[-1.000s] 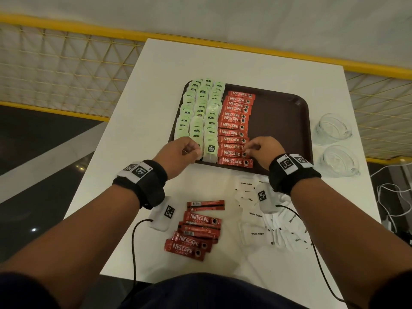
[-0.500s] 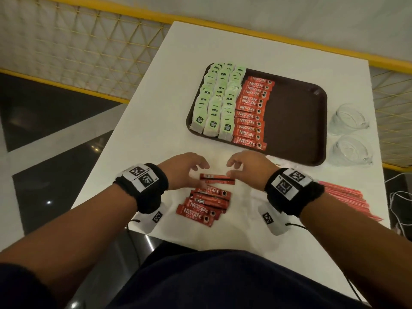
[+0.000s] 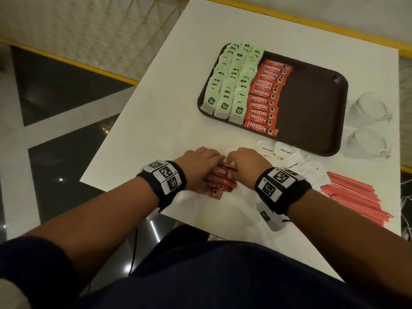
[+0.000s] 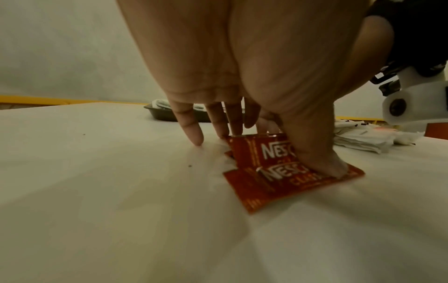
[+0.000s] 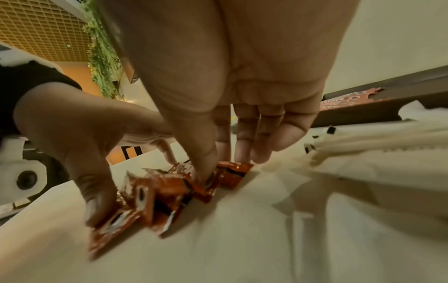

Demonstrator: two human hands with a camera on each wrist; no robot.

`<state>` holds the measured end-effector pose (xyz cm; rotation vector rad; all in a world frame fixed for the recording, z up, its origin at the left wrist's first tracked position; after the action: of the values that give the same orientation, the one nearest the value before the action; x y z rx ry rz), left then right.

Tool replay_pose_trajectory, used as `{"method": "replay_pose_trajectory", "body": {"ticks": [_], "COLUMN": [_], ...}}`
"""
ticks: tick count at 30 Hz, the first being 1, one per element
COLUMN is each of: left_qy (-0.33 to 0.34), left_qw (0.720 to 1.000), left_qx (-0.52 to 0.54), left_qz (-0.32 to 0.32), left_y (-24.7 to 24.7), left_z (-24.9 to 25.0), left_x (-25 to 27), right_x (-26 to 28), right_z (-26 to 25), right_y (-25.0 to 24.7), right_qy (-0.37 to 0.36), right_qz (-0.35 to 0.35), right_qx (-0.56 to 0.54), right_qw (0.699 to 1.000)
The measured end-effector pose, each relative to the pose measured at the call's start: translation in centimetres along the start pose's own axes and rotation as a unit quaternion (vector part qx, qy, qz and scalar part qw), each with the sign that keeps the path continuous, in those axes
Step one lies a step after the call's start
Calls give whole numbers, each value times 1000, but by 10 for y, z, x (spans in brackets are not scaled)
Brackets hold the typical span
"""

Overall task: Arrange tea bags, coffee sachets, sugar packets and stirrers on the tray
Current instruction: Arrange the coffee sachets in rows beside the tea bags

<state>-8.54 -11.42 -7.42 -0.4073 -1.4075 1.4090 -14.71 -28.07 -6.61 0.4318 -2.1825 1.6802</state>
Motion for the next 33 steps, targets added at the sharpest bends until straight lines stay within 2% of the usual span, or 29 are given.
{"method": "replay_pose_trajectory", "body": {"ticks": [9,16,20,23,25,27,29,33], "left_qy": [-6,-17,-62,-97,-122,-134,-108,-18], "left_qw": [1000,998,997,987,968,926,872,800], "left_qx": [-16,-56,18,119,218,351,472,586], "left_qz": [19,-13,-47,-37,0,43,74,123], "left_y": [1,-1,-14,-27,-37,-49,-61,-84], "left_z": [-2,4,-1,-12,-17,-17,-13,-1], "left_x": [-11,-21,-28,-31,-32,-33,-36,-54], "right_x": [-2,5,6,8,11,15,19,13], "right_z": [-2,6,16,26,31,33,30,21], "right_y": [-2,-16,-23,-29,-33,-37,-41,-48], "right_qy": [9,29,47,59,66,69,62,62], "right_qz": [-12,9,44,73,93,105,101,82], "right_qx": [-59,-107,-145,-185,-213,-250,-301,-431], "right_qw": [998,994,987,978,970,960,946,897]}}
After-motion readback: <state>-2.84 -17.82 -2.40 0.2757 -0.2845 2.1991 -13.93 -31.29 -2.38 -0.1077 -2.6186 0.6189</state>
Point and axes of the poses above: each hand's wrist, its own x-axis away from the middle knuckle, its own y-axis out of the palm, z = x × y, the point moved 1 cm from there along -x, towards the middle knuckle
